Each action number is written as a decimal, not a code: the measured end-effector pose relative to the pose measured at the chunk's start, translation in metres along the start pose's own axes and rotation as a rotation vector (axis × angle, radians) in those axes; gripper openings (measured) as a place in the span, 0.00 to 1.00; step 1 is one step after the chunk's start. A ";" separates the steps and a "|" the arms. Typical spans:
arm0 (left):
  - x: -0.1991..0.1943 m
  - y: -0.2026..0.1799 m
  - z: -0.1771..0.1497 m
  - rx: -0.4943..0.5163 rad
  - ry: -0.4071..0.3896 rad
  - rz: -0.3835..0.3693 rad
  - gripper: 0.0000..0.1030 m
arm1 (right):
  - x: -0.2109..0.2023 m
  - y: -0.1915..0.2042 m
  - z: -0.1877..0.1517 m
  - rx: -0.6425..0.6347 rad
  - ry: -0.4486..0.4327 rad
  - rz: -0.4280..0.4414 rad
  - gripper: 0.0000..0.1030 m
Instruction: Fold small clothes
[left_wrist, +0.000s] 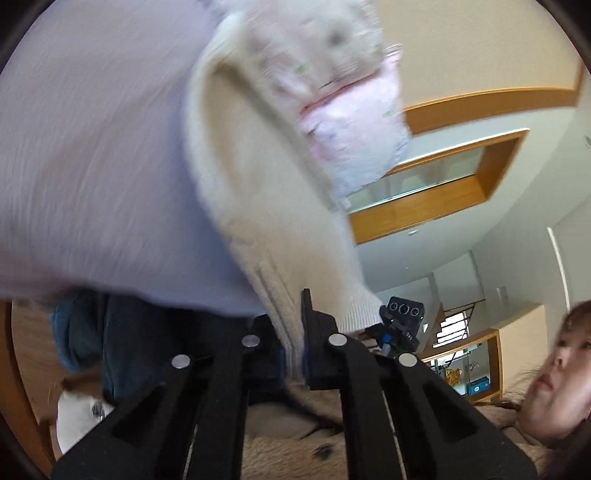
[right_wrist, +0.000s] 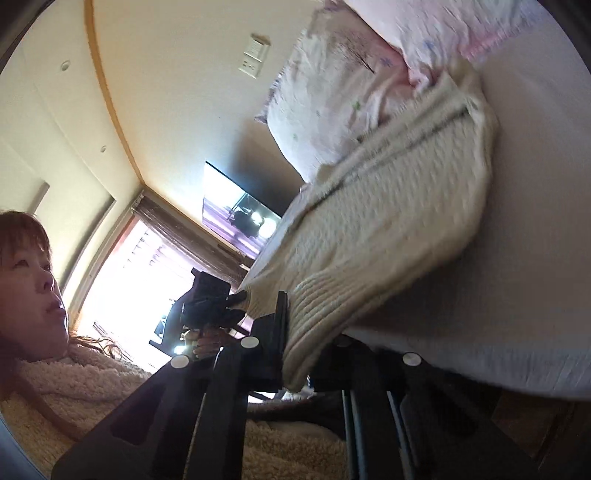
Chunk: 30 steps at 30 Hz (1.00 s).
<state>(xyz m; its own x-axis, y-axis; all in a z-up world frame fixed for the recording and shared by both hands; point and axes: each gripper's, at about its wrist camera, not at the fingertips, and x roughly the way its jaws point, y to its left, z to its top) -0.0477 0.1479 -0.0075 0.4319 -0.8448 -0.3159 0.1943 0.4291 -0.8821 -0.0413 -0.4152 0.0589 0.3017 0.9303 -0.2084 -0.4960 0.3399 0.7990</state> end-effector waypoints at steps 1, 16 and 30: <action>-0.003 -0.010 0.012 0.029 -0.027 0.001 0.06 | 0.000 0.009 0.019 -0.042 -0.022 -0.020 0.08; 0.125 0.027 0.270 -0.097 -0.261 0.326 0.14 | 0.129 -0.129 0.248 0.210 -0.172 -0.611 0.16; 0.068 0.057 0.241 -0.116 -0.174 0.420 0.68 | 0.080 -0.115 0.230 0.133 -0.403 -0.543 0.99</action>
<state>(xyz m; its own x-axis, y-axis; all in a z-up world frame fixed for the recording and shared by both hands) 0.2052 0.1919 0.0049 0.5949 -0.5354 -0.5996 -0.1244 0.6756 -0.7267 0.2267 -0.4109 0.0800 0.7713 0.5007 -0.3929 -0.0932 0.6995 0.7085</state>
